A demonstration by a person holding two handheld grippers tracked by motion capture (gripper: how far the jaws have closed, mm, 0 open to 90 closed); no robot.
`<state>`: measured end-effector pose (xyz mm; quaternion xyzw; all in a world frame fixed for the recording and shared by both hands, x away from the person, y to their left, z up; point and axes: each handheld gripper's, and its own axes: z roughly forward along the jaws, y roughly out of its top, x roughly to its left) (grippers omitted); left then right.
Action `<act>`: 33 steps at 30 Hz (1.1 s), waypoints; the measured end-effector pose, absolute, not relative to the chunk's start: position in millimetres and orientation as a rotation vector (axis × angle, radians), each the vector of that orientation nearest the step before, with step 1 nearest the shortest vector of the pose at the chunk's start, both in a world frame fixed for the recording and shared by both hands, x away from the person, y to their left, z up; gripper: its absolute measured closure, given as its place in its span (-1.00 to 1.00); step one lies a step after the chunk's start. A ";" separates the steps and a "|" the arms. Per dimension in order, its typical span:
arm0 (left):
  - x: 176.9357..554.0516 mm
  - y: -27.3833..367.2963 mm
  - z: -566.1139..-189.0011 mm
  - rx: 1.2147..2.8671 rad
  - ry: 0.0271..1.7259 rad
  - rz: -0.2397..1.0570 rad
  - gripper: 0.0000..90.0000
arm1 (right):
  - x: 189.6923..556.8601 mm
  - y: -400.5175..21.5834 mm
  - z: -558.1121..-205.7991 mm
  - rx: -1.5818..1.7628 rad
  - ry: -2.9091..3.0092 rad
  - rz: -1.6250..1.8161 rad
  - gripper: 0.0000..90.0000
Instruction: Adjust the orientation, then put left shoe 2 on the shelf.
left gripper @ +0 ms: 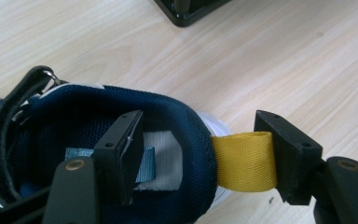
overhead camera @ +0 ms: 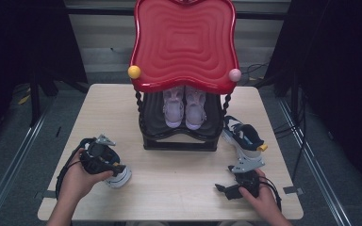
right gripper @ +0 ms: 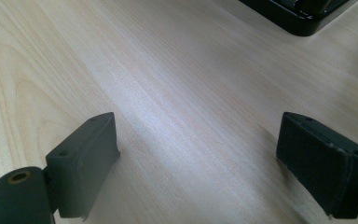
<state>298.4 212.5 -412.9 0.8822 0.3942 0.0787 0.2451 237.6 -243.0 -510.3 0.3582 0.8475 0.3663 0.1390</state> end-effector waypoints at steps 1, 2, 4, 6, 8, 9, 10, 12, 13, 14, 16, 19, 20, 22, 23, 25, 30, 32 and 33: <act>299.3 212.3 -412.8 2.413 1.078 0.217 -0.24 | 237.7 -243.0 -510.3 1.032 2.451 1.058 -0.74; 300.8 212.5 -412.6 2.422 1.078 0.210 -0.23 | 237.7 -243.0 -510.3 1.032 2.451 1.059 -0.74; 303.6 211.9 -412.9 2.452 1.085 0.189 -0.20 | 237.8 -243.0 -510.3 1.032 2.451 1.059 -0.74; 306.4 211.4 -413.3 2.471 1.095 0.147 -0.14 | 237.8 -243.0 -510.3 1.031 2.451 1.060 -0.74; 309.2 209.6 -414.0 2.497 1.111 0.106 -0.10 | 237.8 -243.0 -510.3 1.032 2.451 1.059 -0.74; 309.9 208.8 -414.5 2.504 1.118 0.096 -0.08 | 237.8 -243.0 -510.3 1.031 2.451 1.059 -0.74; 311.5 207.7 -414.9 2.523 1.115 0.085 -0.07 | 237.8 -243.0 -510.3 1.032 2.451 1.059 -0.74; 313.6 204.8 -415.9 2.566 1.110 0.070 -0.03 | 237.8 -243.0 -510.3 1.031 2.451 1.059 -0.74; 314.6 202.7 -416.6 2.581 1.116 0.057 0.00 | 237.8 -243.0 -510.3 1.032 2.451 1.059 -0.74; 315.2 201.9 -416.8 2.595 1.111 0.048 0.02 | 237.8 -243.0 -510.3 1.032 2.452 1.060 -0.74; 317.1 199.5 -418.1 2.615 1.107 0.042 0.06 | 237.8 -243.0 -510.3 1.031 2.453 1.059 -0.74; 318.9 197.8 -419.5 2.622 1.109 0.031 0.10 | 237.9 -242.9 -510.4 1.031 2.454 1.061 -0.74; 319.7 197.7 -419.5 2.637 1.100 0.025 0.11 | 237.9 -242.9 -510.4 1.031 2.453 1.061 -0.74; 319.8 196.7 -420.2 2.635 1.114 0.027 0.13 | 237.8 -243.0 -510.3 1.032 2.452 1.060 -0.74; 320.9 196.6 -420.4 2.651 1.099 0.014 0.14 | 237.8 -243.0 -510.3 1.030 2.451 1.060 -0.74; 321.6 195.7 -420.4 2.657 1.101 0.005 0.17 | 237.8 -243.0 -510.4 1.031 2.453 1.061 -0.74; 323.9 194.1 -420.0 2.677 1.096 -0.003 0.21 | 238.5 -242.8 -510.4 1.025 2.457 1.060 -0.74; 323.8 193.5 -421.6 2.681 1.103 -0.018 0.23 | 238.6 -242.8 -510.4 1.024 2.458 1.062 -0.74; 324.2 193.9 -421.8 2.688 1.104 0.001 0.23 | 238.7 -242.8 -510.4 1.023 2.459 1.062 -0.74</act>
